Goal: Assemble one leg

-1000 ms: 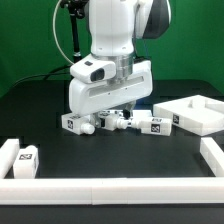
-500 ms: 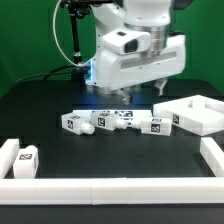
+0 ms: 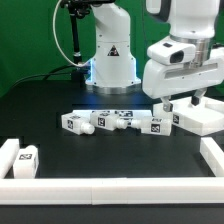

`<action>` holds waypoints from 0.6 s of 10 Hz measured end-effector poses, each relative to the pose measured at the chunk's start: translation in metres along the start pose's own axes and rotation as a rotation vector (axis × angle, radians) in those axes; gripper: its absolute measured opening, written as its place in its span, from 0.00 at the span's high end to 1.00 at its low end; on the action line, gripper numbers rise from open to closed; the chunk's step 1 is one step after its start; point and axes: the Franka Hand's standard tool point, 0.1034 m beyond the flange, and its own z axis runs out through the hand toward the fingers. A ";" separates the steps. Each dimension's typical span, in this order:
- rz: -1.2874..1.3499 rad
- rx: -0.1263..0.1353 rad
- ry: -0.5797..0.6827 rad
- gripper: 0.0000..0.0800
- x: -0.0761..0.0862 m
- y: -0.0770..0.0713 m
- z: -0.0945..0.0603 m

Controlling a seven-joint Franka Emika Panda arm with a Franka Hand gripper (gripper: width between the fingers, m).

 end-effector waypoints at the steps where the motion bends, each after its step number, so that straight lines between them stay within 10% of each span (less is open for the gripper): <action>1: -0.005 0.000 0.012 0.19 -0.008 -0.004 0.008; 6: -0.007 0.006 0.075 0.19 -0.013 -0.009 0.032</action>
Offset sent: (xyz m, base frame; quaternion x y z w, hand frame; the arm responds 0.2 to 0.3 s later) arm -0.0040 -0.0042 -0.0313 -0.0188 0.0873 0.0095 0.9960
